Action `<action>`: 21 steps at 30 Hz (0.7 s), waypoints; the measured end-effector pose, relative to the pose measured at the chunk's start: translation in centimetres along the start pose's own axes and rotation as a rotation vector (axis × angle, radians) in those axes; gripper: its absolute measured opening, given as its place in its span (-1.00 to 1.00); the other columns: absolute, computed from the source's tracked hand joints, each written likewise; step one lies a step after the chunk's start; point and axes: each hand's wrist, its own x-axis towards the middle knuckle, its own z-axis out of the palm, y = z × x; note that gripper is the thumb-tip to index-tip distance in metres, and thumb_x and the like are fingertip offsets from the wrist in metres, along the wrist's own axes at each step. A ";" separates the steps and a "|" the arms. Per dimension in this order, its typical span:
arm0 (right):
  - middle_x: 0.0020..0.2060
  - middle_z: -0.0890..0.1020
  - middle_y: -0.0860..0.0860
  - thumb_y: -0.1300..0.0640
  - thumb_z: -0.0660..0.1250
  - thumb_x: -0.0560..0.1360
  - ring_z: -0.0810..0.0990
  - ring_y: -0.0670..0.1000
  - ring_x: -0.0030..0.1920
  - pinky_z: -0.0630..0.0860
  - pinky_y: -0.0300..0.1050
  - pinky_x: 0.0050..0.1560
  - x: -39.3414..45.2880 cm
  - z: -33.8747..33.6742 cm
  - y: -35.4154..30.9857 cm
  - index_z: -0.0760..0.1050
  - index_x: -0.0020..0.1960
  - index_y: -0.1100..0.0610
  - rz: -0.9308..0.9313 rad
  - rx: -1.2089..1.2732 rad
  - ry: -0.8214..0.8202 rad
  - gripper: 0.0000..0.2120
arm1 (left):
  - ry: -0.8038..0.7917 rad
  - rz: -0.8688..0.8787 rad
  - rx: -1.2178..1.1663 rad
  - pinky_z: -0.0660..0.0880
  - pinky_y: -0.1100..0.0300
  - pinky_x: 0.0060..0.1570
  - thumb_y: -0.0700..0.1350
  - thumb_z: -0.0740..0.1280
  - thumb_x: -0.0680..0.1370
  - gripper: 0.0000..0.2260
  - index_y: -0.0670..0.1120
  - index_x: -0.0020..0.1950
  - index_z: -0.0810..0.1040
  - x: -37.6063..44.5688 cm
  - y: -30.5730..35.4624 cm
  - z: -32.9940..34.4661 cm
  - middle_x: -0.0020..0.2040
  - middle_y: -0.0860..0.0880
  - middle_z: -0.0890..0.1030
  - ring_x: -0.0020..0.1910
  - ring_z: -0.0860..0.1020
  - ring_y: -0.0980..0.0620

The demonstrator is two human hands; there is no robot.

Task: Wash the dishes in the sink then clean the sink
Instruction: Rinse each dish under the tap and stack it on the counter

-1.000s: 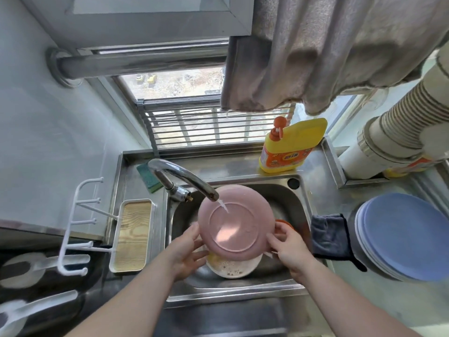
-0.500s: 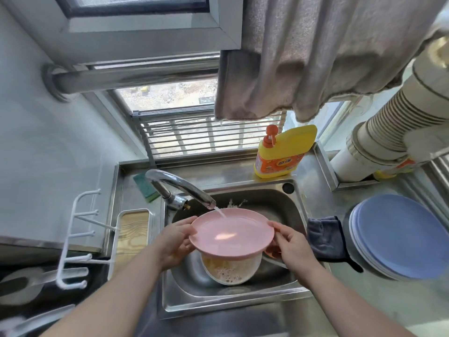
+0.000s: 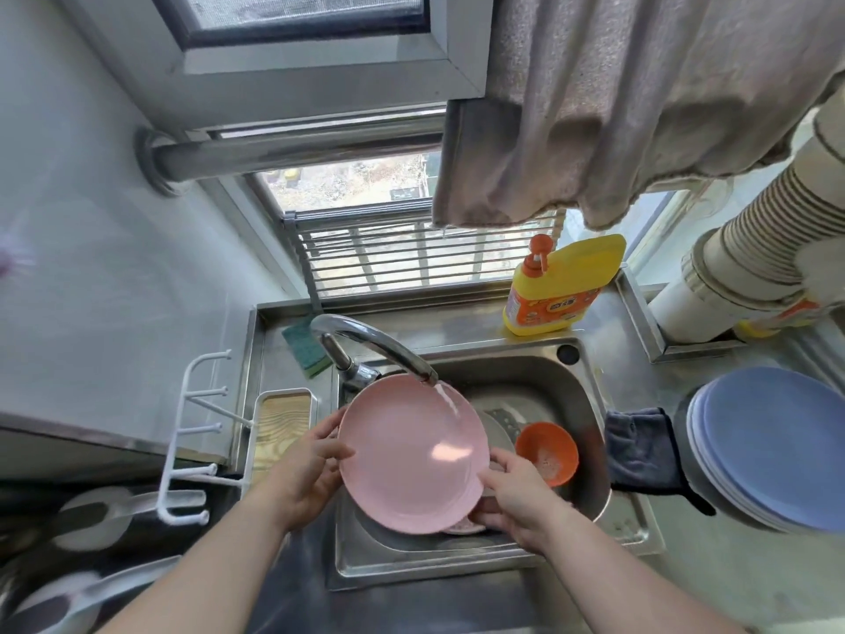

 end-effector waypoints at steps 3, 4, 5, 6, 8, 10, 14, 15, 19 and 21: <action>0.06 0.75 0.06 0.28 0.37 0.63 0.75 0.16 0.05 0.69 0.24 0.07 -0.4 0.4 -1.7 0.57 0.21 -0.01 -0.160 0.084 0.058 -0.75 | 0.019 0.032 -0.031 0.53 0.00 0.04 -0.51 0.20 0.55 -0.41 0.04 0.41 0.57 0.3 0.0 0.5 0.23 -0.12 0.70 0.07 0.64 -0.16; 0.06 0.75 -0.01 0.28 0.39 0.62 0.75 0.12 0.06 0.69 0.21 0.07 -0.6 0.3 -2.4 0.57 0.19 -0.05 -0.212 0.102 0.075 -0.74 | 0.026 0.041 -0.016 0.54 -0.02 0.06 -0.48 0.20 0.59 -0.44 0.08 0.39 0.57 0.4 0.0 1.1 0.22 -0.13 0.71 0.08 0.64 -0.15; 0.05 0.75 -0.07 0.27 0.39 0.62 0.75 0.07 0.06 0.69 0.17 0.08 -0.9 0.1 -3.2 0.58 0.19 -0.07 -0.264 0.098 0.094 -0.73 | 0.019 0.048 -0.003 0.54 -0.04 0.10 -0.44 0.21 0.62 -0.48 0.12 0.35 0.58 0.3 0.0 2.0 0.20 -0.13 0.72 0.10 0.64 -0.15; 0.05 0.75 -0.09 0.26 0.39 0.62 0.74 0.03 0.06 0.69 0.14 0.09 -1.3 -0.2 -3.8 0.59 0.20 -0.08 -0.312 0.075 0.111 -0.73 | 0.009 0.046 0.020 0.53 -0.07 0.18 -0.38 0.22 0.65 -0.52 0.16 0.33 0.58 0.4 0.0 2.8 0.19 -0.11 0.73 0.12 0.64 -0.14; 0.09 0.74 -0.08 0.23 0.38 0.64 0.73 -0.01 0.10 0.68 0.10 0.13 -2.1 -1.1 -4.9 0.62 0.23 -0.09 -0.403 0.033 0.143 -0.73 | -0.025 0.017 0.070 0.49 -0.09 0.28 -0.21 0.24 0.72 -0.60 0.28 0.35 0.55 0.6 -0.2 4.7 0.20 -0.03 0.73 0.19 0.64 -0.11; 0.07 0.75 -0.11 0.20 0.37 0.65 0.71 -0.07 0.11 0.65 0.02 0.16 -3.2 -2.2 -5.8 0.65 0.20 -0.13 -0.496 -0.049 0.204 -0.74 | -0.065 -0.028 0.102 0.47 -0.07 0.25 -0.03 0.23 0.75 -0.69 0.37 0.39 0.46 1.1 -0.5 6.1 0.23 0.02 0.72 0.24 0.63 -0.10; 0.05 0.74 -0.17 0.16 0.32 0.67 0.69 -0.09 0.11 0.63 0.01 0.13 -4.8 -4.7 -6.5 0.65 0.20 -0.18 -0.599 -0.166 0.304 -0.73 | -0.180 -0.096 0.109 0.45 -0.12 0.37 0.16 0.16 0.74 -0.75 0.33 0.41 0.44 1.6 -1.6 8.3 0.23 0.03 0.72 0.27 0.62 -0.11; 0.05 0.74 -0.18 0.16 0.31 0.68 0.69 -0.10 0.11 0.63 -0.03 0.10 -5.0 -5.3 -6.4 0.64 0.20 -0.18 -0.595 -0.161 0.324 -0.73 | -0.207 -0.109 0.120 0.46 -0.08 0.35 0.14 0.16 0.75 -0.76 0.33 0.38 0.49 1.5 -1.8 8.9 0.19 0.04 0.72 0.22 0.60 -0.06; 0.10 0.71 -0.08 0.09 0.31 0.67 0.66 -0.02 0.12 0.61 -0.08 0.02 -5.3 -7.1 -5.2 0.55 0.27 -0.30 -0.493 -0.147 0.397 -0.69 | -0.224 -0.164 0.245 0.57 -0.05 0.09 -0.17 0.27 0.72 -0.70 0.19 0.29 0.63 1.1 -2.8 9.1 0.02 -0.17 0.72 -0.06 0.59 -0.15; 0.07 0.68 -0.01 0.09 0.30 0.68 0.65 0.05 0.04 0.60 -0.08 -0.12 -4.9 -7.5 -4.3 0.63 0.16 -0.20 -0.400 -0.171 0.408 -0.78 | -0.231 -0.190 0.326 0.56 0.07 -0.11 -0.24 0.29 0.66 -0.67 0.07 0.30 0.68 0.8 -3.0 8.3 -0.15 -0.14 0.65 -0.22 0.55 -0.06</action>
